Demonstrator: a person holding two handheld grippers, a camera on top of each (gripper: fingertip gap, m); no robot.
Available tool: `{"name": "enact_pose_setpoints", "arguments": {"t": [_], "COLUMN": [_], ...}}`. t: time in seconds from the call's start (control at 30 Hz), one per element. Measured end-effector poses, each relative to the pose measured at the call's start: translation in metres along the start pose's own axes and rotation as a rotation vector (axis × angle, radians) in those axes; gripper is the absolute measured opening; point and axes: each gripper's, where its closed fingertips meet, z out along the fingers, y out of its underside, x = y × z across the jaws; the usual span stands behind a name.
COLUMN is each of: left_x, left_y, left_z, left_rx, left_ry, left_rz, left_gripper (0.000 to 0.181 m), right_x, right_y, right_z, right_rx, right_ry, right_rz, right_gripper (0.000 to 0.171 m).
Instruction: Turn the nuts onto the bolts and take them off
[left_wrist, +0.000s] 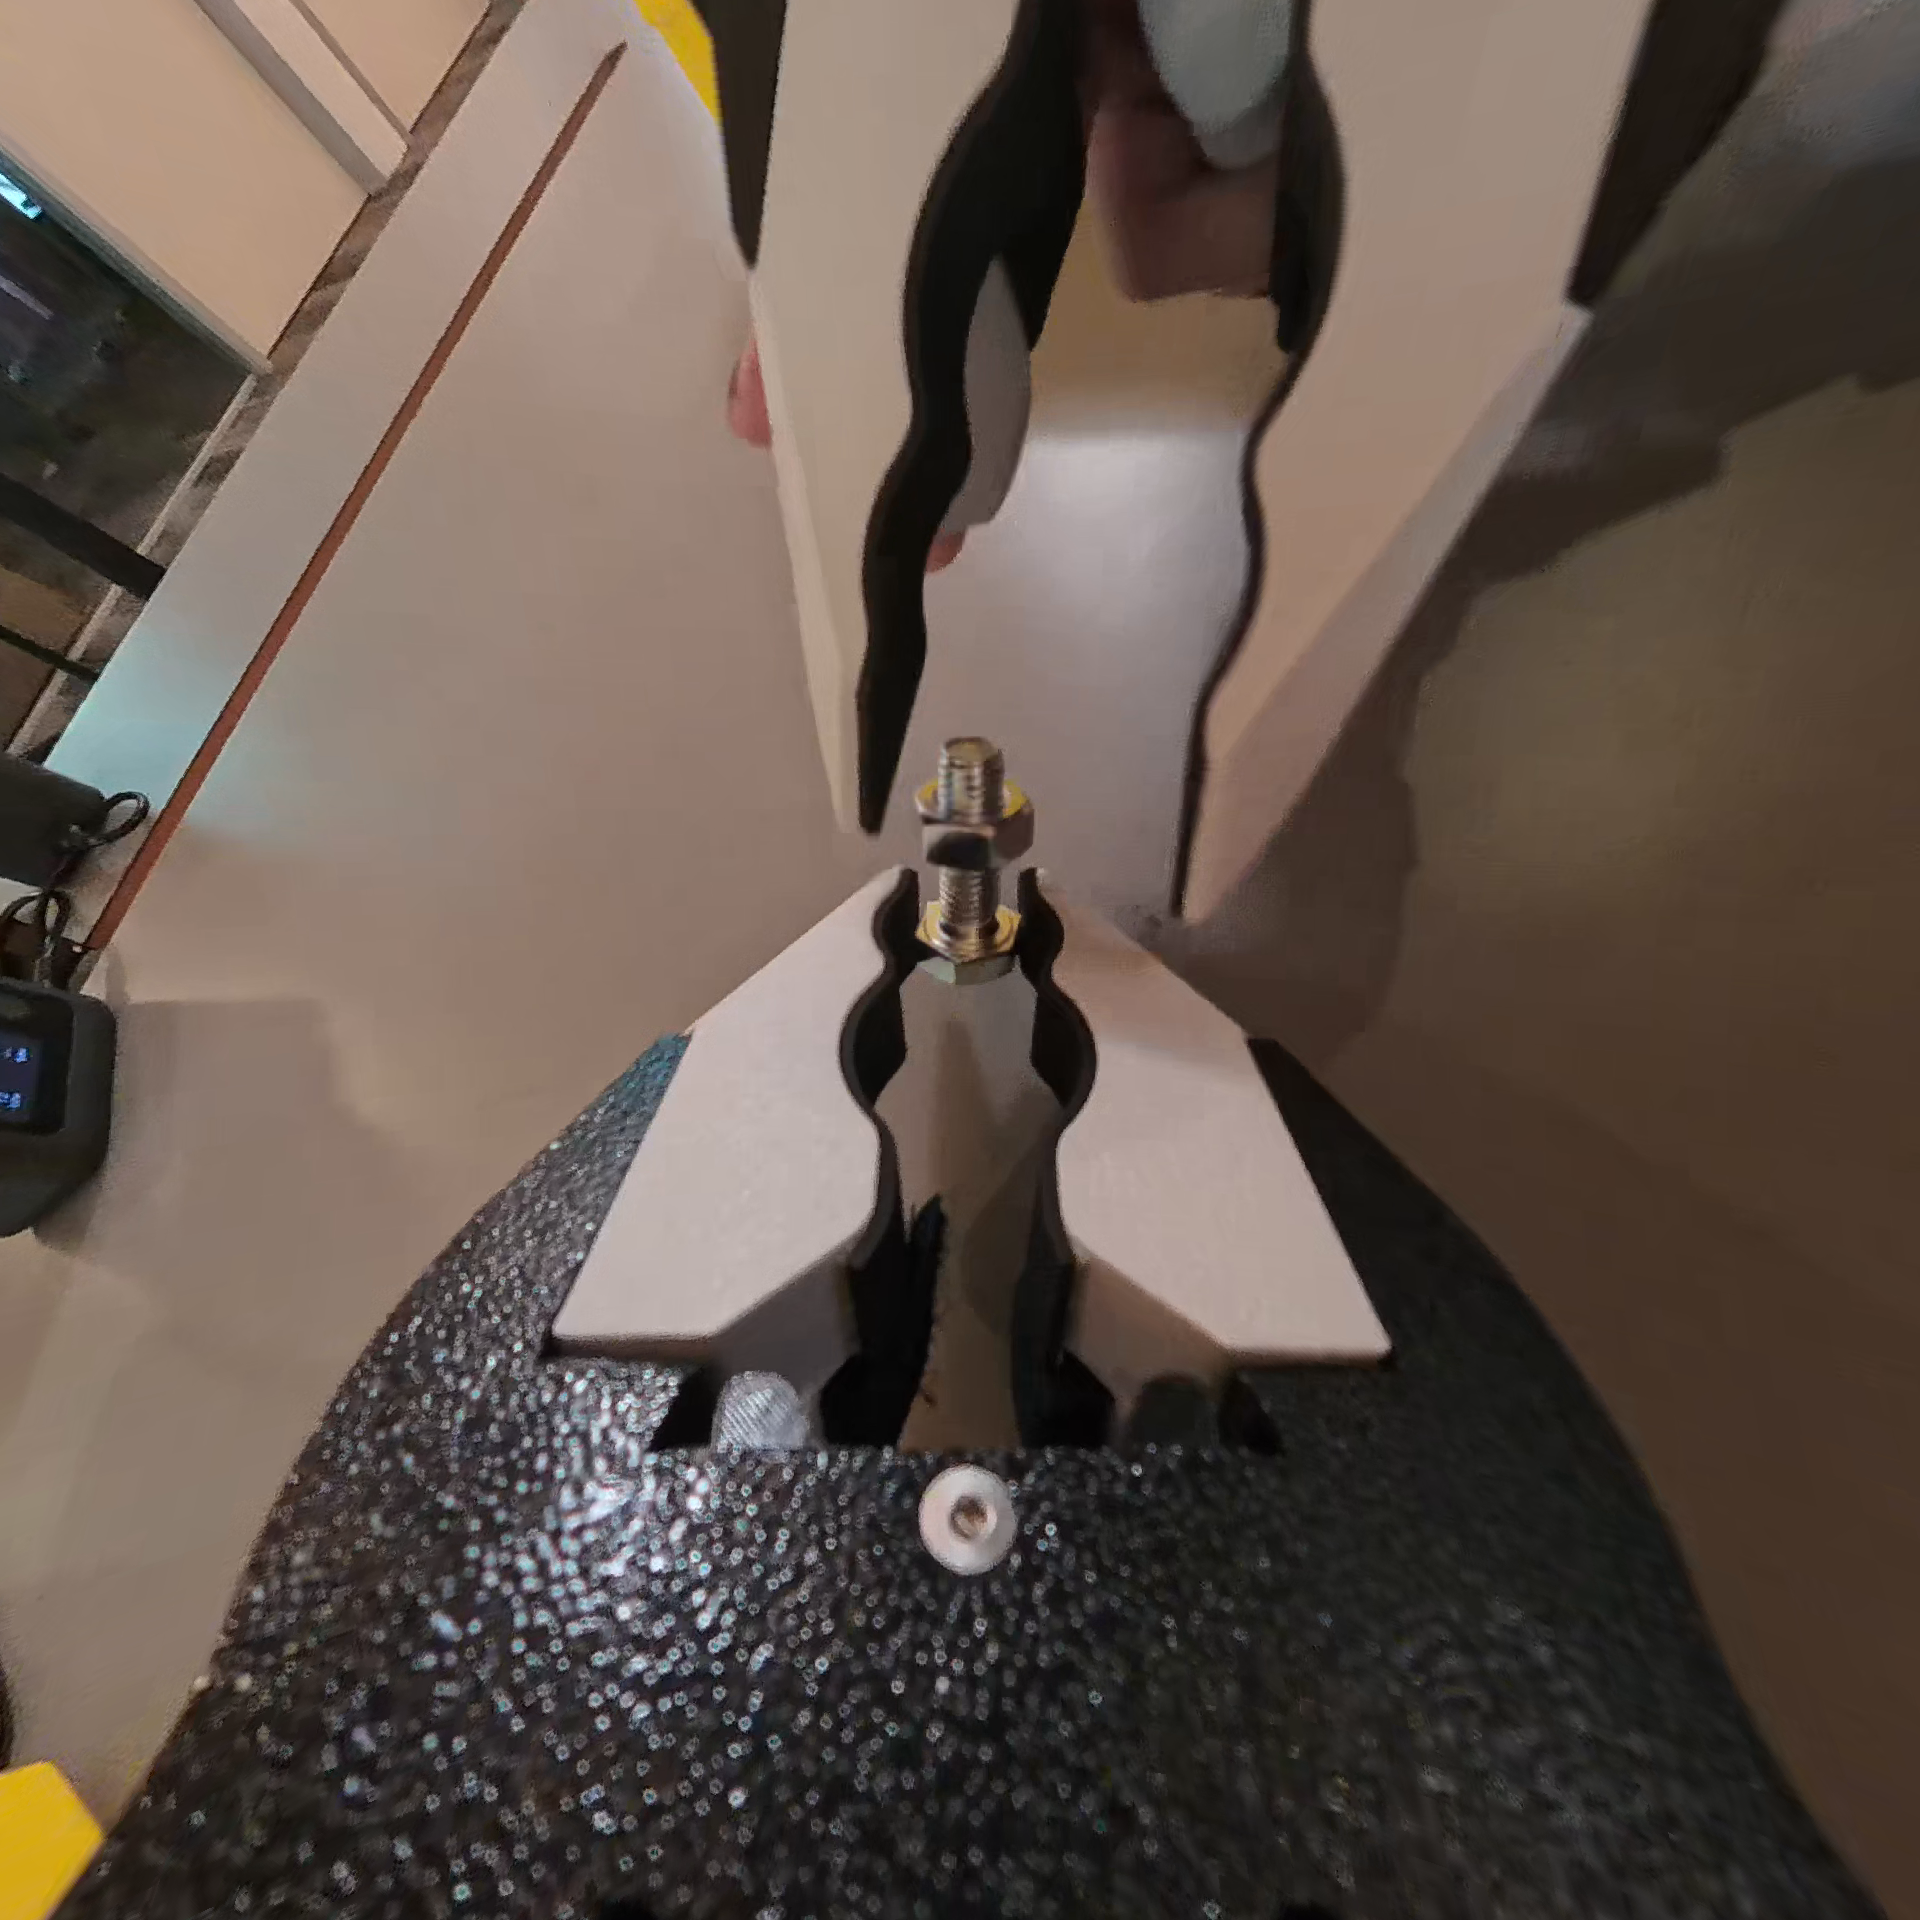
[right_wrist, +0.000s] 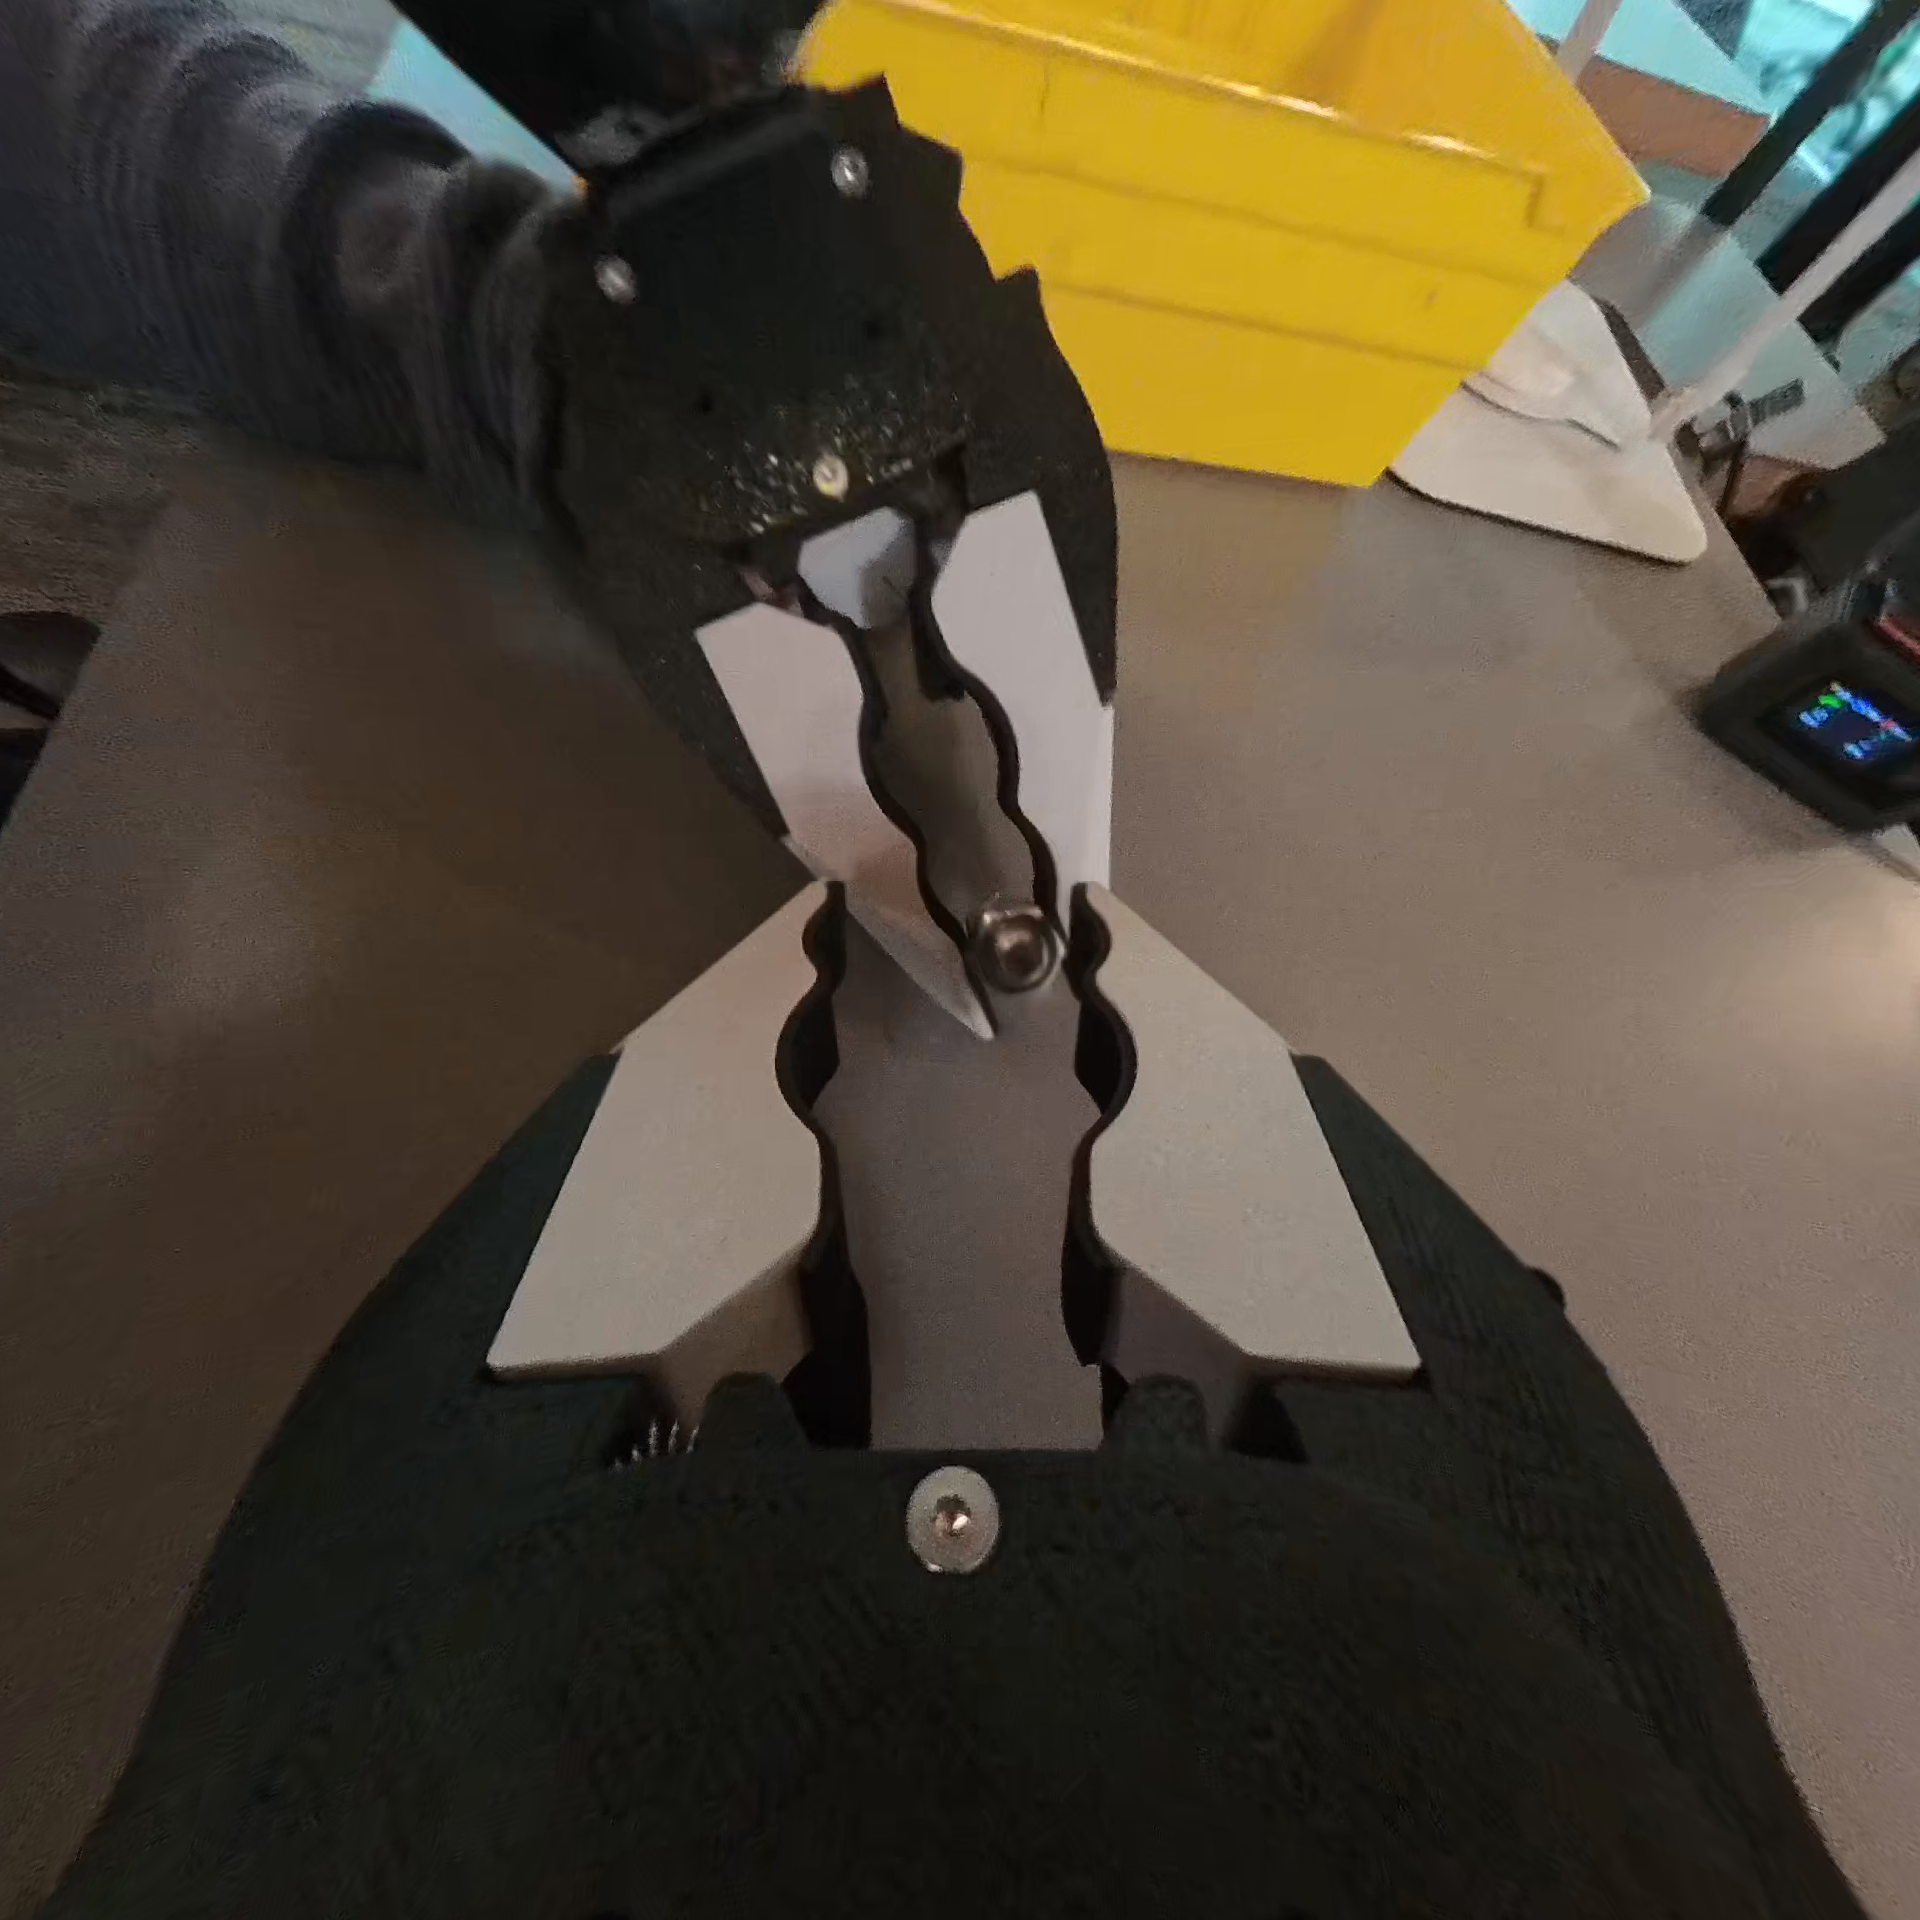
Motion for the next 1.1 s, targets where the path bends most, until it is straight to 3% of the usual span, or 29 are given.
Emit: {"name": "enact_pose_setpoints", "arguments": {"t": [0.17, 0.3, 0.5, 0.63, 0.7, 0.87, 1.1], "left_x": [0.001, 0.002, 0.002, 0.003, 0.003, 0.003, 0.005], "left_y": [0.0, 0.0, 0.0, -0.001, -0.001, -0.001, -0.002], "left_z": [0.0, 0.0, 0.0, 0.001, 0.001, 0.001, 0.001], "left_rx": [-0.006, -0.003, -0.005, -0.003, 0.003, -0.003, 0.0], "left_ry": [0.008, 0.008, 0.009, 0.015, 0.019, 0.018, 0.022], "left_rz": [0.012, 0.025, 0.028, 0.023, 0.012, 0.015, 0.018], "left_gripper": [0.018, 0.017, 0.018, 0.017, 0.017, 0.018, 0.017], "right_x": [0.0, -0.014, 0.0, -0.021, -0.017, 0.001, -0.012], "right_y": [0.019, -0.01, 0.022, -0.013, -0.013, 0.023, -0.011], "right_z": [-0.005, 0.004, -0.008, 0.004, 0.004, -0.012, -0.001], "right_rx": [-0.067, 0.046, -0.105, 0.041, 0.015, -0.123, -0.001], "right_ry": [-0.048, -0.033, -0.024, -0.05, -0.005, -0.01, 0.016], "right_rz": [0.096, -0.092, 0.04, -0.135, -0.179, 0.017, -0.164], "right_gripper": [0.034, 0.041, 0.033, 0.044, 0.044, 0.033, 0.04]}}
